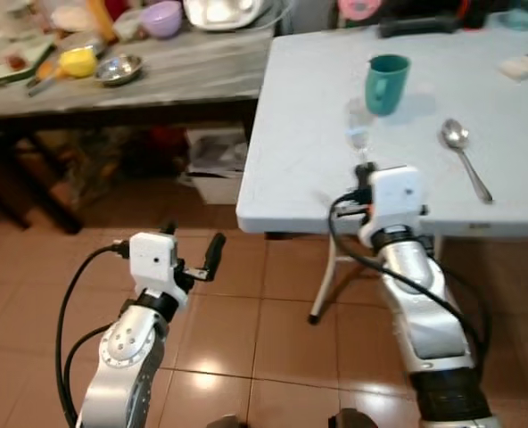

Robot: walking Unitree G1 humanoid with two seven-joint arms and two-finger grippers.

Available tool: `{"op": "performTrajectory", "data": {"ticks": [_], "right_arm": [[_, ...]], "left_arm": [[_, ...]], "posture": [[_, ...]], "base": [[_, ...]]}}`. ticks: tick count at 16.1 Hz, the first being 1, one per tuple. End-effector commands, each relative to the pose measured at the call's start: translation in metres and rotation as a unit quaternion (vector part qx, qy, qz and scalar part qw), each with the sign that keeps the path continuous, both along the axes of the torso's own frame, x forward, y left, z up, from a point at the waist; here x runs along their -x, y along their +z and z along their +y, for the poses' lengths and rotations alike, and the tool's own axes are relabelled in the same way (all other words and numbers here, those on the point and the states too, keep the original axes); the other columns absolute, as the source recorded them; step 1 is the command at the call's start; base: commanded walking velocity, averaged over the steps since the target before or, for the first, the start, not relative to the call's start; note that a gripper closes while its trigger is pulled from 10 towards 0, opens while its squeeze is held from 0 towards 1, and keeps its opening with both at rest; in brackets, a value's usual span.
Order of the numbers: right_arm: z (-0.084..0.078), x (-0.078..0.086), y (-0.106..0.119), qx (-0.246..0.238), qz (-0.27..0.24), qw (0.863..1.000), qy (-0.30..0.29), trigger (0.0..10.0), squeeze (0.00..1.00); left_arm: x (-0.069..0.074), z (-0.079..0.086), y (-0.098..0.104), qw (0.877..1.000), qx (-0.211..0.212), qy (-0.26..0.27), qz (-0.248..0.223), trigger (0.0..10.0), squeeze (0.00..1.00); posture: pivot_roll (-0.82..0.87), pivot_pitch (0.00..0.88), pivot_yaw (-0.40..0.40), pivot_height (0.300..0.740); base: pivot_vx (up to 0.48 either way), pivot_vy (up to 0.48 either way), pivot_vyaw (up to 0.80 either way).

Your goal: Setting the table

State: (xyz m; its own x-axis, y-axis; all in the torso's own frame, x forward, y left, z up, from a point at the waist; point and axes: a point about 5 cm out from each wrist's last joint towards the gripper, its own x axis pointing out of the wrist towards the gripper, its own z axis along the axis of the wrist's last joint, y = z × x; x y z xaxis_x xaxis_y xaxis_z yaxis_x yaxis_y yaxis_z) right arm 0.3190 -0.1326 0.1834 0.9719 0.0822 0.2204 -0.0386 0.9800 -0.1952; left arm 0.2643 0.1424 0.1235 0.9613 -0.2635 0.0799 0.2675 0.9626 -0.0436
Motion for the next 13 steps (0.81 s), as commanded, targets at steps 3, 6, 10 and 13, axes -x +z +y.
{"op": "performTrajectory", "data": {"ticks": [3,6,10,13], "right_arm": [[0.0122,0.0028,0.0003,0.006,-0.005,1.0,0.026,10.0,0.0],[0.0117,0.0012,0.0016,0.007,-0.008,1.0,0.026,10.0,0.0],[0.0122,0.0004,0.0018,0.004,-0.011,1.0,0.023,10.0,0.0],[0.0124,0.0008,0.0016,0.004,-0.012,1.0,0.023,10.0,0.0]], "left_arm": [[0.0033,0.0103,-0.0032,1.0,-0.017,0.014,0.005,10.0,0.0],[0.002,0.0114,-0.0009,1.0,-0.019,0.015,0.001,10.0,0.0],[0.0028,0.0125,-0.0007,1.0,-0.023,0.013,0.001,10.0,0.0],[0.0025,0.0117,0.0007,1.0,-0.021,0.012,-0.001,10.0,0.0]], "posture": [[-0.14,0.143,0.145,0.74],[-0.14,0.139,0.149,0.74],[-0.13,0.139,0.155,0.74],[-0.13,0.139,0.155,0.74]], "base": [[0.0,0.381,0.0],[0.0,0.38,0.0],[0.0,0.382,0.0],[0.0,0.255,0.0]]}}
